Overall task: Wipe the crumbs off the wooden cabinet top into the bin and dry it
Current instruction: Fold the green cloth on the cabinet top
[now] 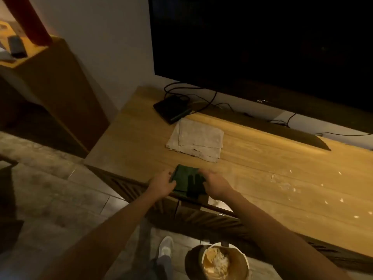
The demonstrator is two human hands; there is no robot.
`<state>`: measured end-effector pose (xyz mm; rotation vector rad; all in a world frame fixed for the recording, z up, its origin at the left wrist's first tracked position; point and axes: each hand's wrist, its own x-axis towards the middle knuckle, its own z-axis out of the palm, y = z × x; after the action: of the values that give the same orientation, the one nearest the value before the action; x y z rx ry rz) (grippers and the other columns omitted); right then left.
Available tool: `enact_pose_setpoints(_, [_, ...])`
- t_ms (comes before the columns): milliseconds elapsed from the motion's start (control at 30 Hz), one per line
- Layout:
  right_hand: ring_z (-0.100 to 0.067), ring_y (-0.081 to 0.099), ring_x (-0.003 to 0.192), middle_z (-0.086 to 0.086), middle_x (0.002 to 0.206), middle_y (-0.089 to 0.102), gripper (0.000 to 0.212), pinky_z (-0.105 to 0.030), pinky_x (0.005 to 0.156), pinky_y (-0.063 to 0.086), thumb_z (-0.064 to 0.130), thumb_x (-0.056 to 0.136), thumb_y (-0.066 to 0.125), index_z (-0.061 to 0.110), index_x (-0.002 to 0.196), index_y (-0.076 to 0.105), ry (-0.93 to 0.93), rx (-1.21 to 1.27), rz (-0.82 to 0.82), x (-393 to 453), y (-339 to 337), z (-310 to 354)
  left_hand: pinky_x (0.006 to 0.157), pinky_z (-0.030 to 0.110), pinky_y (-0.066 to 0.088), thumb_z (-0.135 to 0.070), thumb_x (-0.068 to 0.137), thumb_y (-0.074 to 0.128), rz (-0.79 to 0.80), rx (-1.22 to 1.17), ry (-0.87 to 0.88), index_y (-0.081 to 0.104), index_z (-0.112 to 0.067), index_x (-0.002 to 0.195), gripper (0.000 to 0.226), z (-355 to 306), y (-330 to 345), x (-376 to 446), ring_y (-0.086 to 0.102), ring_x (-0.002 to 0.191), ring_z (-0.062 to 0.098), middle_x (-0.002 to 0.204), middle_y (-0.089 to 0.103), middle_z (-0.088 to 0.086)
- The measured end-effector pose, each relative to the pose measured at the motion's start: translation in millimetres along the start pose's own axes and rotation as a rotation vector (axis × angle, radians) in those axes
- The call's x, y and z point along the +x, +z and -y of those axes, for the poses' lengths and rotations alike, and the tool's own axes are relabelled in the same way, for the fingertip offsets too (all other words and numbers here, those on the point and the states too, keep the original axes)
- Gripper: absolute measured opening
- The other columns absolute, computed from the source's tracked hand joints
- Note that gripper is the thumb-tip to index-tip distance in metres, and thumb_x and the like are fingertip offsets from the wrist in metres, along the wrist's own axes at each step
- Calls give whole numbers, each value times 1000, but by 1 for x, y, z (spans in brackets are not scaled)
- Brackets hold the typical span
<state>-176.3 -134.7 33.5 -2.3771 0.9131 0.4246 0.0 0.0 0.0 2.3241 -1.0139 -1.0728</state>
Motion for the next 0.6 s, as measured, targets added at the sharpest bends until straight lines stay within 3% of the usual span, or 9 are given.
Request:
enact_pose_setpoints(100, [-33,54,125,-12,141,54,55,-45,100,49,6,97,51,20,150,42,-19,11,-11,30,-1,9,98,38,49,-42,91,67,-30,52,-51,49,-10,138,59,2,6,20,54,124,27,136,55,9])
enact_pose_setpoints(200, [-32,52,128,-11,148,49,61,-41,101,47,2,96,53,20,152,38,-31,17,13,54,2,20,85,35,48,-47,86,71,-6,87,-81,53,-14,125,54,3,13,32,55,114,25,120,56,6])
enact_pose_setpoints(300, [-34,50,132,-10,154,43,69,-45,103,49,2,94,57,25,155,34,-83,-49,67,73,5,30,74,30,41,-40,84,74,-17,58,-53,53,-23,103,32,4,17,40,55,106,22,105,55,-1])
enact_pose_setpoints(433, [-34,45,136,-10,156,36,62,-48,104,48,12,96,60,31,151,41,-158,-213,160,93,10,39,73,27,39,-29,82,78,-44,14,-67,54,-25,88,25,5,21,47,54,99,17,102,57,-2])
enact_pose_setpoints(600, [-30,52,121,-10,133,48,42,-38,93,46,13,94,63,25,133,58,-188,-253,193,113,-1,39,82,30,46,-22,86,73,3,-23,-38,58,-23,85,15,8,19,56,56,104,20,105,62,2])
